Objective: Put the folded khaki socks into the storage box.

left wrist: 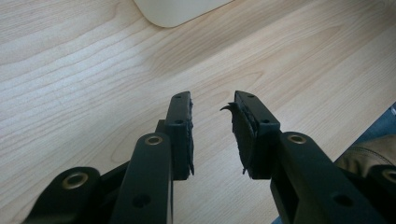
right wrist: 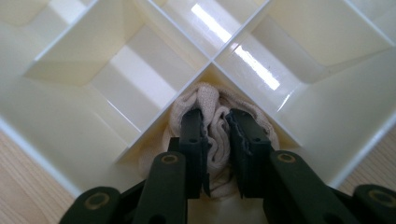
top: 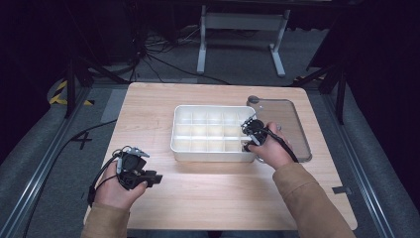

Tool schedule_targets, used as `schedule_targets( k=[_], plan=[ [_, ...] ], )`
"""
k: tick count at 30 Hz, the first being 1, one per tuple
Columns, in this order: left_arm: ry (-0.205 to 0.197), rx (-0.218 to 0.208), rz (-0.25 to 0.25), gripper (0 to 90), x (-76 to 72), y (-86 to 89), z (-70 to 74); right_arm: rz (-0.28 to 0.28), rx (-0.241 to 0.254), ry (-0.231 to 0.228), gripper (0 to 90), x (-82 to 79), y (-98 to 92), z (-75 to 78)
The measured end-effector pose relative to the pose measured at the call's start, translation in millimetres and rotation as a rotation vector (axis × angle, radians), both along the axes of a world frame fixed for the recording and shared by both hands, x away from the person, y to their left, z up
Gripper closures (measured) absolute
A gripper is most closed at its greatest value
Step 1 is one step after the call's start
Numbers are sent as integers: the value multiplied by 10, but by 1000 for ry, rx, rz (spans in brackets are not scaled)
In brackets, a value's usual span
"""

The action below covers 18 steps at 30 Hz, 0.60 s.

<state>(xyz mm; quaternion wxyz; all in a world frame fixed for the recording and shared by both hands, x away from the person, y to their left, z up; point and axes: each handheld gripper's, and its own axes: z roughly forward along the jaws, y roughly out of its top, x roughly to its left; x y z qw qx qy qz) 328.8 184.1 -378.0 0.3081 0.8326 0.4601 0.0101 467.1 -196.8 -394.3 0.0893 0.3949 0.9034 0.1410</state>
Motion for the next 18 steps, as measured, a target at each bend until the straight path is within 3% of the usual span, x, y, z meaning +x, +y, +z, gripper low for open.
schedule_targets(
  k=[3, 13, 18],
  plan=[
    [2, -1, -5, 681, 10, -3, -5, -8, 22, -7, 722, -20, -29, 53],
    [-10, -17, -34, 678, -9, -25, 31, 15, 178, -112, 656, -204, -227, 485],
    [-5, -20, -40, 678, -19, -20, 40, 23, 238, -110, 636, -303, -336, 584]
  ],
)
